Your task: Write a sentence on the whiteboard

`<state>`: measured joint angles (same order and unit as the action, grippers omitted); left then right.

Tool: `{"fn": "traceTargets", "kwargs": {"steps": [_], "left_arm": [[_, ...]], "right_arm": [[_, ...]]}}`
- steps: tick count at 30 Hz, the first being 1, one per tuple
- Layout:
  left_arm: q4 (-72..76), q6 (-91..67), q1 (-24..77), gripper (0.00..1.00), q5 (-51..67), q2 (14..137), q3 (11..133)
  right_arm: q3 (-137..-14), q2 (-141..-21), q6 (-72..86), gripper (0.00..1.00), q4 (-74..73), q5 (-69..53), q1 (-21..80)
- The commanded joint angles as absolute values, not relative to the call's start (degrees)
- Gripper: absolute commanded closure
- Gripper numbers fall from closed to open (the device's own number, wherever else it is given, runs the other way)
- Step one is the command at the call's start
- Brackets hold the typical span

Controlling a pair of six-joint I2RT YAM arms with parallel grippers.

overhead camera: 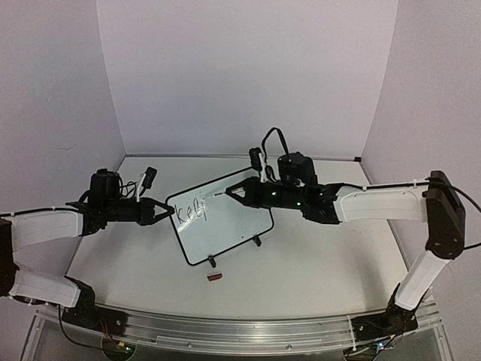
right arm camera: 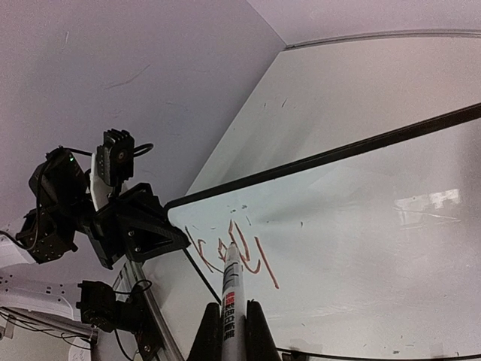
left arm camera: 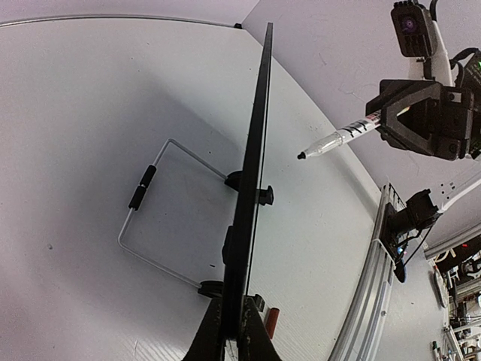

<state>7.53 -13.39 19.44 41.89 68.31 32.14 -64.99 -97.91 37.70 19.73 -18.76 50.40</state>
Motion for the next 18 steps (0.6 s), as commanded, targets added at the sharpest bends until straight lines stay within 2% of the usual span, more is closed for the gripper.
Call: {"fn": "traceTargets", "kwargs": {"steps": [1,18], "left_arm": [[6.3,-10.9,19.1,1.0,37.7,67.7,33.7],[6.1,-10.6,19.0,1.0,37.5,67.9,33.7]], "right_arm": [[-67.9,-99.8,36.9,1.0,22.1,-18.8,49.9],[-70.1,-103.6,37.4,1.0,23.2,-18.4,49.7]]}}
